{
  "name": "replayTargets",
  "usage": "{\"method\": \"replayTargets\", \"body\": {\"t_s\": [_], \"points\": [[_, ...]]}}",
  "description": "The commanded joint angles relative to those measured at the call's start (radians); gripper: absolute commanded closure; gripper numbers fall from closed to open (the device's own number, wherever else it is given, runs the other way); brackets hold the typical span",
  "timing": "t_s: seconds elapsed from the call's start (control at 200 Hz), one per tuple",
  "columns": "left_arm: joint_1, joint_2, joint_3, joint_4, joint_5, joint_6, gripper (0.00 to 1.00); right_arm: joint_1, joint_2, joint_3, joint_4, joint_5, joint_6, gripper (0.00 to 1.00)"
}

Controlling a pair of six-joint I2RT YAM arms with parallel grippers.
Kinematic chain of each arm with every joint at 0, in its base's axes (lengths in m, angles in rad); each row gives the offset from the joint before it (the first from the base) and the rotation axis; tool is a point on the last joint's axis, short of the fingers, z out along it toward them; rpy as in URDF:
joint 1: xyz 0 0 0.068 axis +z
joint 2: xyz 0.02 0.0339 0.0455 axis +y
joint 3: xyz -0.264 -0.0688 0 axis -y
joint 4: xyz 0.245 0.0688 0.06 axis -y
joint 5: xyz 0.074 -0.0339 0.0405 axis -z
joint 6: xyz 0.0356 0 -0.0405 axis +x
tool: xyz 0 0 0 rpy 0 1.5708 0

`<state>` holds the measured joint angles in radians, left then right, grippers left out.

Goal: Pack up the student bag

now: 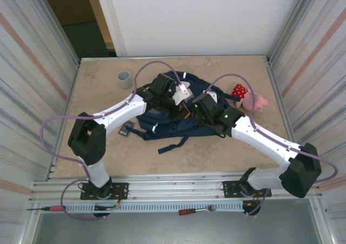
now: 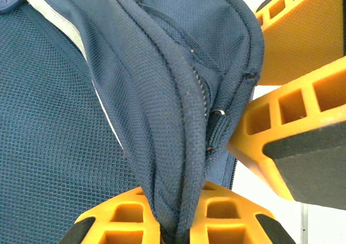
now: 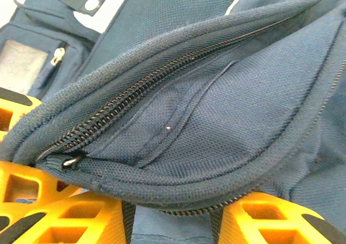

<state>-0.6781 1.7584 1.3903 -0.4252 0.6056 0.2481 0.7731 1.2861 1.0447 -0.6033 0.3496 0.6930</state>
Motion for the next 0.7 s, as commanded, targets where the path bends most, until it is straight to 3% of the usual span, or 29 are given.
{"method": "replayTargets", "body": {"t_s": [0.0,0.356,0.416,0.606,0.697], "points": [[0.003,-0.005,0.038,-0.064,0.065,-0.013,1.00,-0.004,0.018,0.058,-0.093,0.190,-0.045,0.62],[0.003,0.000,0.043,-0.082,0.050,-0.002,1.00,0.021,0.002,0.102,-0.118,0.186,-0.117,0.80],[0.002,0.001,0.042,-0.091,0.041,0.007,1.00,-0.002,-0.012,0.094,-0.105,0.101,-0.128,0.81],[0.005,0.007,0.035,-0.098,0.021,0.031,1.00,-0.161,-0.070,0.027,-0.044,-0.339,-0.118,0.87],[0.005,0.012,0.036,-0.095,0.032,0.023,1.00,-0.213,-0.100,0.011,-0.066,-0.438,-0.116,0.85]]}}
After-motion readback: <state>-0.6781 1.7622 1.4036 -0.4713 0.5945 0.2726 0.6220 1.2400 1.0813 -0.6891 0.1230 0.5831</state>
